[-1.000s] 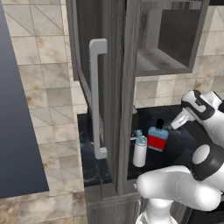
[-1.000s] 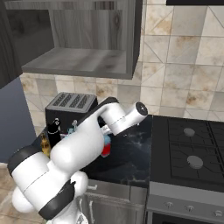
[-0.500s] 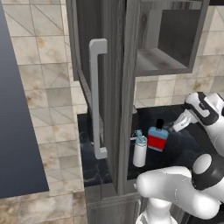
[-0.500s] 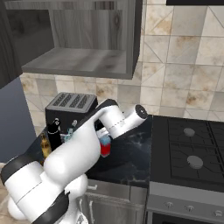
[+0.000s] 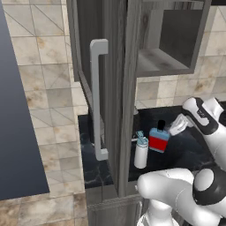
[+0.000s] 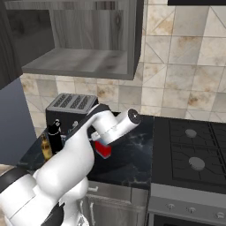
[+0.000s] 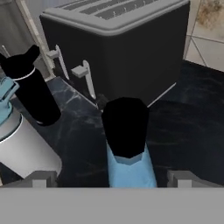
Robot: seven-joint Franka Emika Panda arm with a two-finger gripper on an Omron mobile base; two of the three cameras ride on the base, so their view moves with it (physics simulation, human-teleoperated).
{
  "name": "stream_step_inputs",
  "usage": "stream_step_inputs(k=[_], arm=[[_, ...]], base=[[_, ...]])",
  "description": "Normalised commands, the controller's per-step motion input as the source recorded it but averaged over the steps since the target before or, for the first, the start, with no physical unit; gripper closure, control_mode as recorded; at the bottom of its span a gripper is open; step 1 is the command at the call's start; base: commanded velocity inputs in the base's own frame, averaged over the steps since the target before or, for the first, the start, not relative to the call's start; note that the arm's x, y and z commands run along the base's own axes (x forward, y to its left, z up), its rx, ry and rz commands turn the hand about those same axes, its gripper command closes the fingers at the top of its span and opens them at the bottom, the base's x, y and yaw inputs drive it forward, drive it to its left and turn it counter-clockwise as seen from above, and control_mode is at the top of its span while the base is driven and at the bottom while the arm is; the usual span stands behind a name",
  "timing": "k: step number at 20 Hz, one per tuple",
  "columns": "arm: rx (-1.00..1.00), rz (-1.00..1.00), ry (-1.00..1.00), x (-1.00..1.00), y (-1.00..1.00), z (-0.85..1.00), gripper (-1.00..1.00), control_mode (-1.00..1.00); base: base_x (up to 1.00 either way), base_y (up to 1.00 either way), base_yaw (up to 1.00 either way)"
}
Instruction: Sort all alcoholic drinks to one cabinet, and non-alcoholic drinks to the other.
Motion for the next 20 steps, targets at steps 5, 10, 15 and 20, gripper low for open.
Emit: stream_step_inputs(k=[5,10,15,20], arm=[[0.0,0.0,-0.05,0.16,0.13,0.0,-1.0,-1.0],[0.0,0.0,-0.04,0.21,0.03,0.0,-1.0,-1.0],[0.0,0.0,-0.04,0.18,0.0,-0.02,-1.0,-1.0],[0.0,0.0,-0.02,0.13,0.0,-0.05,-1.0,-1.0]], base=[[0.0,0.0,0.0],[0.0,0.0,0.0],[0.0,0.0,0.0],[0.0,0.0,0.0]])
